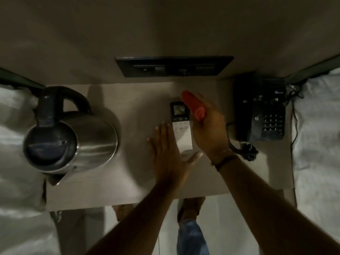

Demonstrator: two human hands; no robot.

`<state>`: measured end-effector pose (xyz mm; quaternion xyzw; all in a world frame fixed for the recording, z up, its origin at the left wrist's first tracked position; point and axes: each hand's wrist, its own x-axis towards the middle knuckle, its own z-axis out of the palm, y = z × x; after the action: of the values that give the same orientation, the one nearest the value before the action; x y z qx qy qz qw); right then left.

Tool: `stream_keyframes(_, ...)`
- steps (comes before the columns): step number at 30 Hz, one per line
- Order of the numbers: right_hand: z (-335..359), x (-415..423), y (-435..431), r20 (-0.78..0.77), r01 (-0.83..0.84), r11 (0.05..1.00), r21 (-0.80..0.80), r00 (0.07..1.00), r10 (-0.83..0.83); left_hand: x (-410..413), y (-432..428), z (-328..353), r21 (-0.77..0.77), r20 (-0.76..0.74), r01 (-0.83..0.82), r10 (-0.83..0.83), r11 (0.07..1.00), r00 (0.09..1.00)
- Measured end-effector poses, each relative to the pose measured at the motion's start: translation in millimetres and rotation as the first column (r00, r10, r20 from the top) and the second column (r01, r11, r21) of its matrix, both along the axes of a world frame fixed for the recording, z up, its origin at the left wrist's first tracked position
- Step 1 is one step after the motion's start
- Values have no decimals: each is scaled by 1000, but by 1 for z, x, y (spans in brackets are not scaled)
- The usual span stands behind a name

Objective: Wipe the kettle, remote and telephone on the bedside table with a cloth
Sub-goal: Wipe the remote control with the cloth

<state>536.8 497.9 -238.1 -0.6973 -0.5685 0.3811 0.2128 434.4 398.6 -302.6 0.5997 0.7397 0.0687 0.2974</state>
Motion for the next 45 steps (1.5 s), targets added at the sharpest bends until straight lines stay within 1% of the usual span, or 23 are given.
stream_keyframes(2, -16, -4, 9, 174, -159, 987, 38, 973, 150, 6, 1, -19, 50, -37, -40, 41, 998, 998)
stream_keyframes(3, -21, -6, 11, 235, -224, 974, 39, 949, 209, 8, -1, -26, 78, -59, -47, 52, 996, 997)
stream_keyframes(6, -34, -11, 8, 372, -361, 932, -8, 865, 338, 7, -7, -43, 145, -133, -28, 47, 989, 990)
stream_keyframes(9, -36, -15, -6, 443, -424, 905, -37, 805, 395, 6, -13, -51, 181, -205, 10, 28, 983, 978)
stream_keyframes(12, -20, -13, -28, 403, -454, 889, -63, 803, 439, 8, -14, -51, 164, -245, 20, 21, 986, 969)
stream_keyframes(14, -9, -6, -41, 324, -429, 897, -101, 839, 438, 10, -15, -49, 123, -269, 13, 21, 992, 963)
stream_keyframes(16, -4, 0, -45, 271, -339, 936, -90, 896, 351, 10, -16, -47, 100, -264, 9, 18, 995, 964)
stream_keyframes(17, -2, -1, -41, 273, -288, 955, -66, 916, 295, 9, -16, -46, 108, -252, 3, 25, 994, 967)
stream_keyframes(19, -4, -8, -21, 324, -230, 973, 26, 922, 210, 8, -14, -44, 108, -226, -9, 33, 994, 974)
stream_keyframes(20, -9, -14, -9, 354, -236, 970, 59, 913, 201, 8, -13, -42, 102, -221, -12, 34, 995, 975)
stream_keyframes(21, -11, -21, 2, 374, -276, 960, 48, 896, 239, 8, -12, -41, 96, -218, -14, 35, 995, 975)
stream_keyframes(24, -17, -33, -2, 399, -458, 883, -102, 794, 458, 8, -13, -38, 65, -242, 25, -9, 998, 970)
stream_keyframes(26, -15, -28, -27, 412, -515, 843, -156, 742, 529, 10, -13, -36, 50, -300, 74, -56, 996, 952)
stream_keyframes(27, -11, -24, -39, 393, -528, 830, -181, 735, 553, 10, -14, -35, 51, -309, 78, -58, 996, 949)
stream_keyframes(29, 0, -14, -52, 298, -491, 844, -215, 790, 535, 12, -15, -35, 63, -282, 63, -43, 996, 959)
stream_keyframes(31, 11, -8, -46, 248, -435, 883, -178, 848, 468, 12, -14, -37, 49, -254, 40, -26, 998, 967)
stream_keyframes(32, 12, -8, -39, 258, -415, 899, -139, 861, 438, 12, -13, -39, 40, -251, 31, -20, 999, 968)
stream_keyframes(34, 2, -10, -14, 347, -403, 915, -22, 855, 385, 10, -10, -41, 76, -240, 0, 19, 997, 971)
stream_keyframes(35, -4, -15, 0, 378, -403, 915, -9, 846, 376, 10, -10, -41, 90, -230, -13, 33, 996, 973)
stream_keyframes(37, -18, -23, 12, 398, -453, 888, -77, 803, 444, 9, -11, -41, 84, -212, -14, 32, 996, 977)
stream_keyframes(40, -28, -16, -25, 393, -500, 859, -109, 773, 499, 11, -14, -42, 102, -271, 42, -13, 994, 963)
stream_keyframes(42, -25, -3, -66, 334, -515, 844, -152, 777, 534, 10, -14, -40, 112, -294, 48, -13, 993, 956)
stream_keyframes(45, -15, 15, -93, 177, -494, 837, -235, 825, 537, 7, -16, -39, 145, -285, 32, 11, 989, 958)
